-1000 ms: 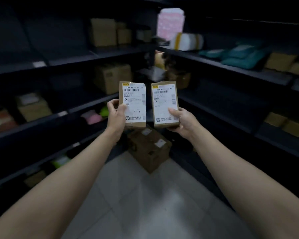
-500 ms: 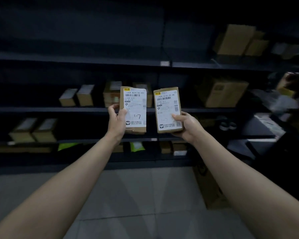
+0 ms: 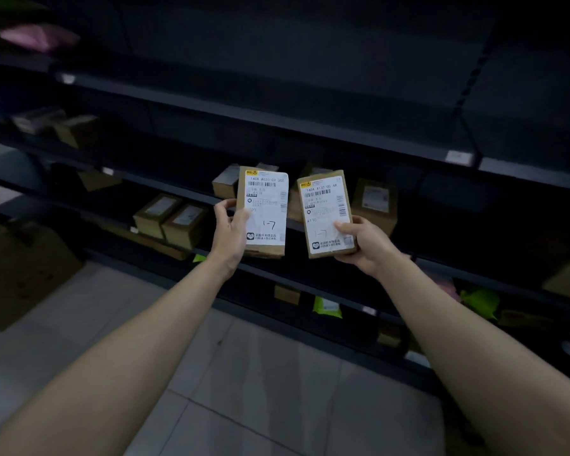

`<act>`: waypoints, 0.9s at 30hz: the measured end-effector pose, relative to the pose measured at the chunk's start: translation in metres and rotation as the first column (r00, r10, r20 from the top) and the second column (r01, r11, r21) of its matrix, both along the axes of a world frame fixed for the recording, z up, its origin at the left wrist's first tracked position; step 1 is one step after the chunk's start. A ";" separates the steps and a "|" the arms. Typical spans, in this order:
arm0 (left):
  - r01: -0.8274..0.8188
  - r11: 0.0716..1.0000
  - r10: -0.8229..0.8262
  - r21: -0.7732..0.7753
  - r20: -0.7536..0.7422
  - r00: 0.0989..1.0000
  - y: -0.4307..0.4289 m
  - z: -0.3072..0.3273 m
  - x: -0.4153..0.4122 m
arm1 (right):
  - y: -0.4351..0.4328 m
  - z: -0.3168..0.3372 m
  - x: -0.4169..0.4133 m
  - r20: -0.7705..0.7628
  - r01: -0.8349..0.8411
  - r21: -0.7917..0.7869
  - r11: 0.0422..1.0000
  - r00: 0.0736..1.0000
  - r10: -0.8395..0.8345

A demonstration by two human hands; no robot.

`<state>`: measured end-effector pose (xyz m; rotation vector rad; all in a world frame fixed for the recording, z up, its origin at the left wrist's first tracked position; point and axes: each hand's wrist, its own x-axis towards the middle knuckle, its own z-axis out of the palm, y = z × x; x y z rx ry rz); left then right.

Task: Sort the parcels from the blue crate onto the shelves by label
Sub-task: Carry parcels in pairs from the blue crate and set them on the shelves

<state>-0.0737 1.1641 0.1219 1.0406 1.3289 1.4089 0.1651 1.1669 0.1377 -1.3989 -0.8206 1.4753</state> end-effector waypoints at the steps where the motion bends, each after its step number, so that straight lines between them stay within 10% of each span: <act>1: -0.008 1.000 0.008 -0.011 0.003 1.000 0.004 -0.002 -0.007 | 0.010 -0.002 -0.008 0.008 -0.021 -0.008 1.000 1.000 0.021; 27: -0.078 0.989 0.074 -0.124 -0.040 0.996 0.151 -0.036 -0.299 | 0.174 -0.036 -0.299 0.002 -0.140 -0.106 0.984 0.990 0.141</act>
